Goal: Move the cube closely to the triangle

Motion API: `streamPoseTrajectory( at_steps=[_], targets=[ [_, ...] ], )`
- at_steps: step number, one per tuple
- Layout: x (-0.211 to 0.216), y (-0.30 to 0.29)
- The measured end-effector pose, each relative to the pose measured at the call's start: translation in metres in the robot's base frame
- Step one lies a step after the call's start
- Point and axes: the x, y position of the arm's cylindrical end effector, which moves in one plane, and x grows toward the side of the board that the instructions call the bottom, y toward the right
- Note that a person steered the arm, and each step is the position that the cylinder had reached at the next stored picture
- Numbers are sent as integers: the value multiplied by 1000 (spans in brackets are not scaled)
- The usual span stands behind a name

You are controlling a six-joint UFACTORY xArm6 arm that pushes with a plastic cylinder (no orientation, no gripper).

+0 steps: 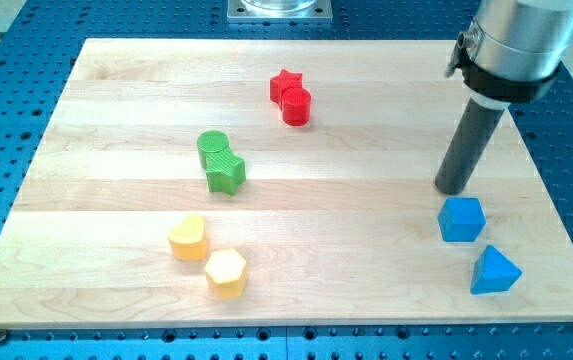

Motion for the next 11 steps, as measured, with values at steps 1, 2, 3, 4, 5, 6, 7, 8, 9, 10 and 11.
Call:
streamPoseTrajectory(
  at_steps=[1, 2, 3, 4, 5, 6, 7, 8, 9, 10, 11],
  targets=[
    [7, -12],
    [28, -6],
    [34, -43],
    [47, -47],
    [61, -34],
    [61, -38],
    [61, -36],
    [51, -13],
    [24, 21],
    [3, 27],
    [13, 33]
  ],
)
